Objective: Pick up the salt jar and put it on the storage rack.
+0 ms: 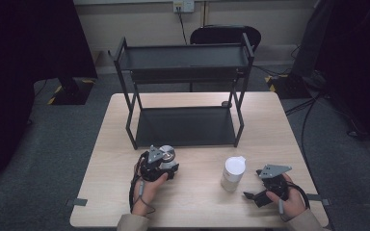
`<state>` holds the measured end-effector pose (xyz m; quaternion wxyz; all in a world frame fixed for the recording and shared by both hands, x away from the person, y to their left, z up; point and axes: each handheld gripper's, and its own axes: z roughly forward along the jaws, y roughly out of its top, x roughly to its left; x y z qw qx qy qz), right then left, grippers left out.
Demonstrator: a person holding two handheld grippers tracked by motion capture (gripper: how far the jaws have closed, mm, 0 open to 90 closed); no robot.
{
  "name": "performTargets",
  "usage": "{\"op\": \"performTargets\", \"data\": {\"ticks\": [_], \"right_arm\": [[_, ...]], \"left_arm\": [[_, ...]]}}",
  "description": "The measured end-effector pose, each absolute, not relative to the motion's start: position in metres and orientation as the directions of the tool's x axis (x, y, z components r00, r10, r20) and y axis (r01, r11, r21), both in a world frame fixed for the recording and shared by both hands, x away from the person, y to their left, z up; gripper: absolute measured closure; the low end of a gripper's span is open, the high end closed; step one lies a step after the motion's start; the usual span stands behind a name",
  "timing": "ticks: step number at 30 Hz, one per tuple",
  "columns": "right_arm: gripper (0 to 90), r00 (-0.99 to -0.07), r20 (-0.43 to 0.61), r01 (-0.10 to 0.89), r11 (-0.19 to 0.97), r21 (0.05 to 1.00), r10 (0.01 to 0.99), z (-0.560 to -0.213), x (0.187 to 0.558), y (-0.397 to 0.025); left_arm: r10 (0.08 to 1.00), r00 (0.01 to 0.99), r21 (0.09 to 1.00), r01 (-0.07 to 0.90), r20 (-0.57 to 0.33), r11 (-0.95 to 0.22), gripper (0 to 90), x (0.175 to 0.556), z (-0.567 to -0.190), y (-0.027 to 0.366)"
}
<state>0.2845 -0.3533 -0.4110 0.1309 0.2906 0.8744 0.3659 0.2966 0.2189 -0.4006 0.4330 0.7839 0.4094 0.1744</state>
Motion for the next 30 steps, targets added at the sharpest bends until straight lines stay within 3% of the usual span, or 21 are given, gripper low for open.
{"op": "performTargets", "data": {"ticks": [30], "right_arm": [[0.0,-0.796,-0.015,0.413,0.563,0.715,0.604,-0.411,0.284,-0.353]], "left_arm": [[0.729,0.684,0.833,0.417,-0.024,-0.363,30.9,0.35,-0.281,0.205]]}}
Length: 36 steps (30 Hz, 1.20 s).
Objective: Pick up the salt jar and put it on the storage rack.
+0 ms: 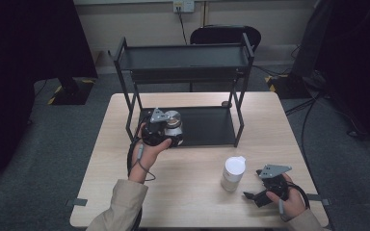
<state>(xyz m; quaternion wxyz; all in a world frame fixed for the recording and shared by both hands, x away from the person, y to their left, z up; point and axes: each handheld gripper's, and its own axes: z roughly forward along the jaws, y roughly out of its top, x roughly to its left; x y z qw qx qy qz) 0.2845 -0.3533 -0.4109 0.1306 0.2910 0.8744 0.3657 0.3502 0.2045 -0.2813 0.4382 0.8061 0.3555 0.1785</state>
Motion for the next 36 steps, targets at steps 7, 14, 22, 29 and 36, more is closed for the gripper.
{"op": "performTargets", "data": {"ticks": [7,14,22,29,36], "right_arm": [[0.0,-0.796,-0.015,0.414,0.563,0.715,0.605,-0.411,0.284,-0.353],[0.0,-0.796,-0.016,0.414,0.563,0.715,0.605,-0.411,0.284,-0.353],[0.0,-0.796,-0.015,0.414,0.563,0.715,0.605,-0.411,0.284,-0.353],[0.0,-0.796,-0.015,0.414,0.563,0.716,0.605,-0.411,0.284,-0.353],[0.0,-0.796,-0.015,0.414,0.563,0.716,0.605,-0.411,0.284,-0.353]], "left_arm": [[0.717,0.696,0.839,0.399,-0.014,-0.371,30.9,0.356,-0.26,0.201],[0.709,0.705,0.837,0.385,0.004,-0.388,30.9,0.362,-0.235,0.196],[0.702,0.712,0.838,0.373,0.016,-0.398,30.9,0.37,-0.211,0.191],[0.706,0.708,0.838,0.375,0.017,-0.396,30.9,0.378,-0.197,0.19],[0.714,0.699,0.834,0.374,0.035,-0.407,30.9,0.381,-0.185,0.189]]}}
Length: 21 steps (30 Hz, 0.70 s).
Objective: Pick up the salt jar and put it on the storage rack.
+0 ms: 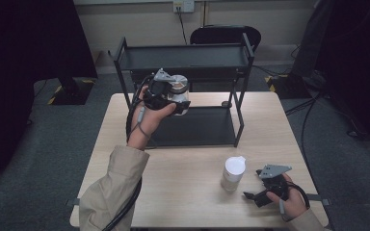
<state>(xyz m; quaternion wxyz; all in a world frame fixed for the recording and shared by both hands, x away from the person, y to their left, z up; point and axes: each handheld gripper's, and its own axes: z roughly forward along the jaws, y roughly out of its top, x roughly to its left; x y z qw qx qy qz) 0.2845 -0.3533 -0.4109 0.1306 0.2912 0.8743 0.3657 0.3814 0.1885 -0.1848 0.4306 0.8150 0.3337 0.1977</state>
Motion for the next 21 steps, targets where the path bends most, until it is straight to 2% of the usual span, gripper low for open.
{"op": "performTargets", "data": {"ticks": [21], "right_arm": [[0.0,-0.796,-0.015,0.414,0.563,0.716,0.605,-0.411,0.284,-0.353]], "left_arm": [[0.732,0.679,0.837,0.369,0.055,-0.405,30.9,0.39,-0.153,0.183]]}}
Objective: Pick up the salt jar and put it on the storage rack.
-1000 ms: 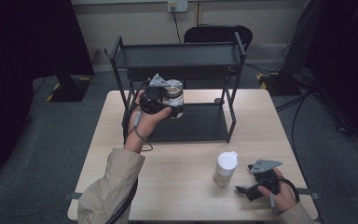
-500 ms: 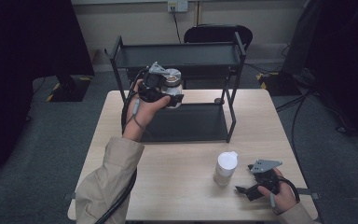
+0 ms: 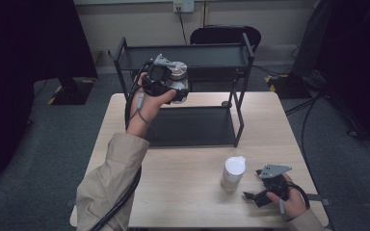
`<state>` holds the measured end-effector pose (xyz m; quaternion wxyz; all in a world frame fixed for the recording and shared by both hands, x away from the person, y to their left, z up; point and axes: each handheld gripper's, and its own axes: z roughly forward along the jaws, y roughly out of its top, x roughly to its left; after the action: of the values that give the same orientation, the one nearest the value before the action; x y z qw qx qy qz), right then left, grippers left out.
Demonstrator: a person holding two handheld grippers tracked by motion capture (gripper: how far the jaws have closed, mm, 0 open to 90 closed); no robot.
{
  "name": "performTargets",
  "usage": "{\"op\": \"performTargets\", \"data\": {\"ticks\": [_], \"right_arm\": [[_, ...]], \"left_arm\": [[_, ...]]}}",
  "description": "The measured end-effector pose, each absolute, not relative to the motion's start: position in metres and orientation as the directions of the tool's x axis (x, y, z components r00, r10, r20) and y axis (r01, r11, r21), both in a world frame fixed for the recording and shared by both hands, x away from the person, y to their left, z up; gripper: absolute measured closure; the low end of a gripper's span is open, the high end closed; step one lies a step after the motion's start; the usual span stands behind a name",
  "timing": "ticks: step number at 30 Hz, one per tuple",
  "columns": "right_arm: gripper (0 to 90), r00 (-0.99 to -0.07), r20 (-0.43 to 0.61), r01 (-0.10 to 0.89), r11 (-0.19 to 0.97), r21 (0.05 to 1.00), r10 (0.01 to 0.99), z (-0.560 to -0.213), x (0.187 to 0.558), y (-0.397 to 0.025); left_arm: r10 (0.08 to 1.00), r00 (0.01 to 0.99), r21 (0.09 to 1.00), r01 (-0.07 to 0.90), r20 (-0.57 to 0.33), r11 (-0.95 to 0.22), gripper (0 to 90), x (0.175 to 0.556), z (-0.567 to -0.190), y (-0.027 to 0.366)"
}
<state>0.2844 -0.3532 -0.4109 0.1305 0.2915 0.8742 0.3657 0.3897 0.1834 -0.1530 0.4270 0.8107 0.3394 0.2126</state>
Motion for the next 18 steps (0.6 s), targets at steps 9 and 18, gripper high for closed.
{"op": "performTargets", "data": {"ticks": [9,18], "right_arm": [[0.0,-0.796,-0.015,0.414,0.562,0.715,0.605,-0.411,0.284,-0.353],[0.0,-0.796,-0.015,0.415,0.563,0.715,0.605,-0.411,0.284,-0.353]], "left_arm": [[0.737,0.674,0.84,0.37,0.051,-0.396,30.9,0.392,-0.141,0.183],[0.749,0.661,0.848,0.371,0.045,-0.379,30.9,0.395,-0.13,0.185]]}}
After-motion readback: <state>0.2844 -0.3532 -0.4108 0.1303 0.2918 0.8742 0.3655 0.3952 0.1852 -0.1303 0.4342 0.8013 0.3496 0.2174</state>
